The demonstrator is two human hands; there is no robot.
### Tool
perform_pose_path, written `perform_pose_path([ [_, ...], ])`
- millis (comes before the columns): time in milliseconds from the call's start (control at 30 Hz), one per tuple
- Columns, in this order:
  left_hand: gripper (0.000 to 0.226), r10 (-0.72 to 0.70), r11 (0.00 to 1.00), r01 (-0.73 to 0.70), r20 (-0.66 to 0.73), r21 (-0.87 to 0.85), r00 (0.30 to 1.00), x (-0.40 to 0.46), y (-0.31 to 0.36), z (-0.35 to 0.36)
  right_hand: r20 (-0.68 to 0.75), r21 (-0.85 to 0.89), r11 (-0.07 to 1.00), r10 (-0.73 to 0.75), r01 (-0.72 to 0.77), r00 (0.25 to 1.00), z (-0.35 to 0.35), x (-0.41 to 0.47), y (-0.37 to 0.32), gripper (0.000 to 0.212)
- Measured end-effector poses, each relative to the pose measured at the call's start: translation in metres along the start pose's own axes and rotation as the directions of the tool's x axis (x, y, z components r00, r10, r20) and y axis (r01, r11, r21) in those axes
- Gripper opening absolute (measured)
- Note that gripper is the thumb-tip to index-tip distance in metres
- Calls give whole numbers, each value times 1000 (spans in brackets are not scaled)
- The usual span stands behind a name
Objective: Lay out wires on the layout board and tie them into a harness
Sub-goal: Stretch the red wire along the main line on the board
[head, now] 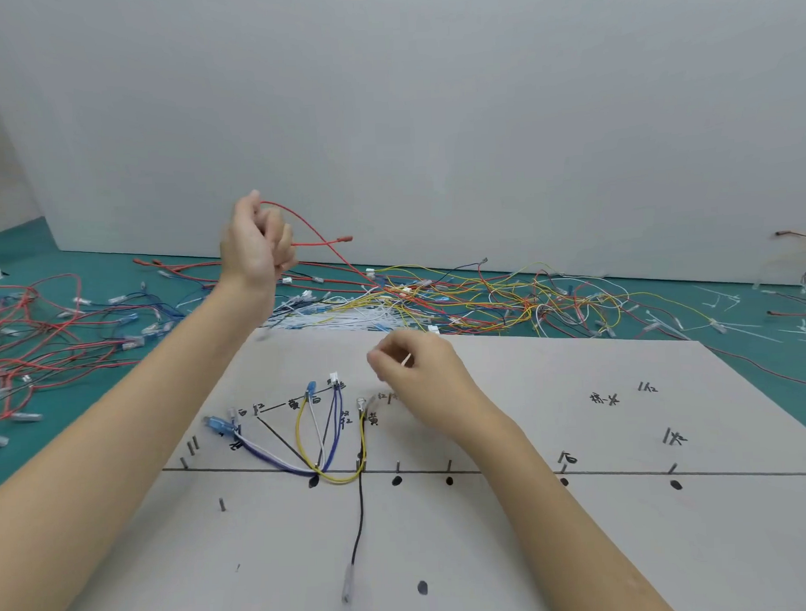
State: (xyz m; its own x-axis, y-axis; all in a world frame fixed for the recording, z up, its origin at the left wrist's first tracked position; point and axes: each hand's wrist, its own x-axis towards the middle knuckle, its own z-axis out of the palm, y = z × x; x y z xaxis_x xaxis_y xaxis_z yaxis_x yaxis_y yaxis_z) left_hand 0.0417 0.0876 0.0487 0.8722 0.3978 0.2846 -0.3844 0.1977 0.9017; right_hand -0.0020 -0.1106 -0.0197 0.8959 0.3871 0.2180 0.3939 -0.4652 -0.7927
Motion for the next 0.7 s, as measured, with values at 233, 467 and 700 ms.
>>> perform_pose_path([
  [233, 47, 282, 843, -418, 384, 339, 879, -80, -16, 20, 45, 656, 720, 264, -228, 963, -19, 2, -17, 36],
  [467, 45, 289, 368, -844, 814, 391, 504, -127, -26, 19, 52, 878, 450, 248, -163, 967, -24, 1, -12, 26],
  [700, 42, 304, 327, -870, 831, 369, 467, -136, -31, 16, 41, 897, 412, 281, -159, 959, -26, 4, -9, 26],
])
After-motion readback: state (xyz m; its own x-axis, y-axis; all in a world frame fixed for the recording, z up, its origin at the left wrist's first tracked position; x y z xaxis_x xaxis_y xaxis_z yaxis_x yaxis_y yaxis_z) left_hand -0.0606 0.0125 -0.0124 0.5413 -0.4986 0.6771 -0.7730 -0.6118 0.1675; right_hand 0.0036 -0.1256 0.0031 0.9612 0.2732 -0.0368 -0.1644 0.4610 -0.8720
